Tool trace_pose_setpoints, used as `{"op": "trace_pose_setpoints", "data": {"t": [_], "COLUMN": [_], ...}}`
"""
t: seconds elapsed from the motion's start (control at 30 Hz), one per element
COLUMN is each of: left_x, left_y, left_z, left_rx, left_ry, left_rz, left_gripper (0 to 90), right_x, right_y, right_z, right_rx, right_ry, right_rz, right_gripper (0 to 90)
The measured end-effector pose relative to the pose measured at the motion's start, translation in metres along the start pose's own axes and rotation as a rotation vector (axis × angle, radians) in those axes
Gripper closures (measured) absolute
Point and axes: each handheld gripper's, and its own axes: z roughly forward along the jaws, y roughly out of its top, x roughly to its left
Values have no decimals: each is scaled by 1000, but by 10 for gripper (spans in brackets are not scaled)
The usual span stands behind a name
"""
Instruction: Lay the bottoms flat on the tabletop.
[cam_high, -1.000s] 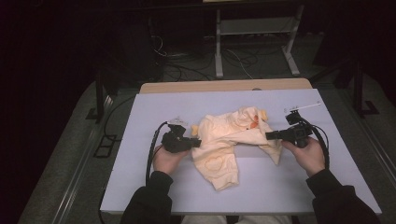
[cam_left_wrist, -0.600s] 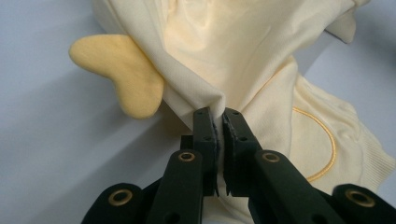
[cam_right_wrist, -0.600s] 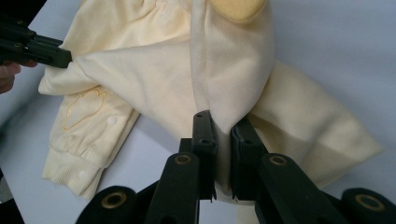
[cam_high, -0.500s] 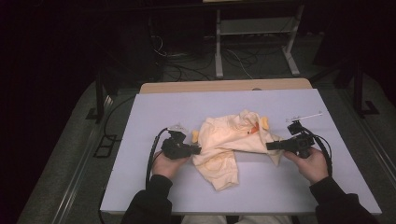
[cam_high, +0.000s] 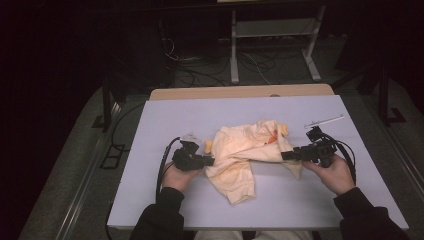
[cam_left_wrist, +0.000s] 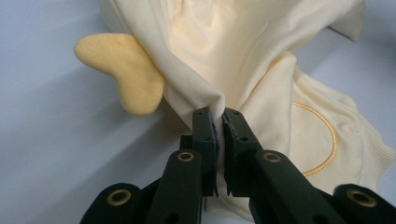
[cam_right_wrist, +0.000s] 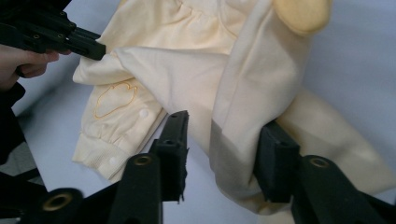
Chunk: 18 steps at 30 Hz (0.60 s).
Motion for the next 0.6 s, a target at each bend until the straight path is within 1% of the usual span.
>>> {"op": "trace_pose_setpoints", "data": {"t": [0.13,0.2,0.3,0.37,0.47,0.6], "left_x": [0,0,0,1,1,1], "left_y": [0,0,0,0,0,0], "left_z": [0,-1,-1,-1,-1,-1], "left_rx": [-4,-5,-3,-4,-7,-4], "left_ry": [4,5,5,5,6,4], "left_rz": [-1,-1,2,2,2,5], "left_gripper": [829,829,829,829,829,829], "right_x": [7,11,15,16,15,10], "right_y": [10,17,29,38,50,65], "right_z": [-2,-4,-7,-10,-15,-18], "right_rx": [4,0,-5,-19,-40,-59], "right_ry": [-34,-35,-65,-79,-94,-98], "right_rz": [-56,-94,-119,-125,-121,-111], "right_gripper": [444,420,411,408,408,407]}}
